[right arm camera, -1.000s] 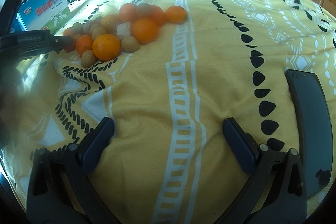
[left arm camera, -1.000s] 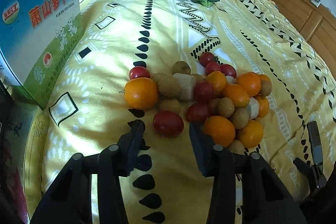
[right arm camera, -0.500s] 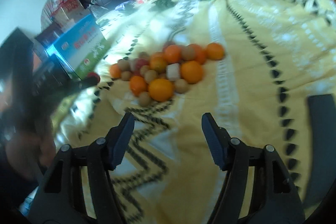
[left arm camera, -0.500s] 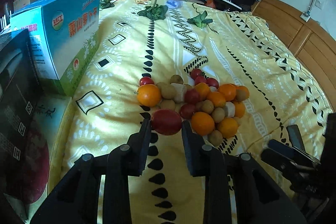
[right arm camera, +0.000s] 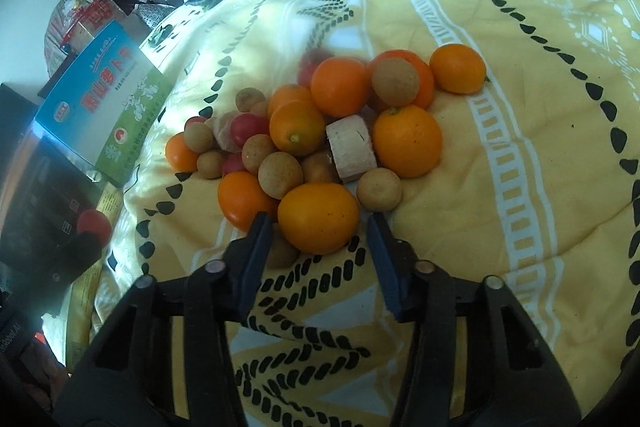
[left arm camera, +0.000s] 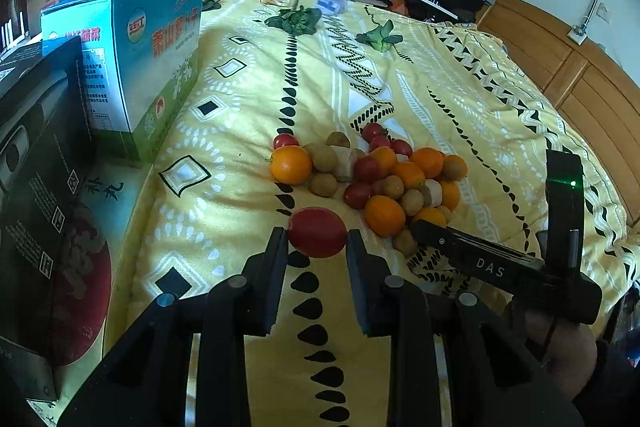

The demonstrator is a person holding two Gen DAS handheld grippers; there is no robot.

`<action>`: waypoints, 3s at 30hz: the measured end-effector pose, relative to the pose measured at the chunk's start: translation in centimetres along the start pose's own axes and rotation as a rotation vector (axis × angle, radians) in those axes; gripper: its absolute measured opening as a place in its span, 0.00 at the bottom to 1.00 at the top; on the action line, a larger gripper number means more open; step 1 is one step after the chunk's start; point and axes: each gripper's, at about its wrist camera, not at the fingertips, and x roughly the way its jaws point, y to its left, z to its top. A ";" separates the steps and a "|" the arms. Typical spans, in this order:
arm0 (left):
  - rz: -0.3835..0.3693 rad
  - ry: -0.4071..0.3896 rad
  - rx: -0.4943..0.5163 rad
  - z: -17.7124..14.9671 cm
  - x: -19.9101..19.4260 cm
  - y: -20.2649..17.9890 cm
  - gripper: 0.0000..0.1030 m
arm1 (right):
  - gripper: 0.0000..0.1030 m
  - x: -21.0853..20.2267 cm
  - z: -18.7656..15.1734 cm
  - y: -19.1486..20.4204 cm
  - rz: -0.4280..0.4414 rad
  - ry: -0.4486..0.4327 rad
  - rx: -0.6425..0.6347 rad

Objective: Organize fruits
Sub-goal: 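Grasp a red tomato with the left tool while the right tool grasps a large orange, then carry the tomato and orange in both tools over the steel bowl, then open the left tool to drop the tomato while the right tool drops the orange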

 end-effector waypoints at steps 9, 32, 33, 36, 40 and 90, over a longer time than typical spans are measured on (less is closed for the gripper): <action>0.021 -0.012 0.004 -0.3 -2.2 -0.3 0.29 | 0.39 -4.1 -2.1 4.8 -0.191 -0.060 -0.242; 0.199 -0.193 -0.070 0.9 -14.8 5.6 0.29 | 0.39 -12.8 -3.9 13.9 -0.168 -0.286 -0.430; 0.208 -0.203 -0.075 0.9 -15.4 6.2 0.29 | 0.39 -13.5 -4.2 14.6 -0.166 -0.336 -0.454; 0.228 -0.232 -0.084 0.8 -17.2 7.7 0.29 | 0.39 -15.6 -5.0 16.7 -0.157 -0.461 -0.514; 0.241 -0.254 -0.103 0.7 -18.8 9.2 0.29 | 0.39 -16.2 -5.1 19.0 -0.130 -0.489 -0.551; 0.541 -0.044 -0.470 -4.9 -23.1 34.4 0.29 | 0.39 -0.9 -9.6 48.3 0.288 0.037 -0.855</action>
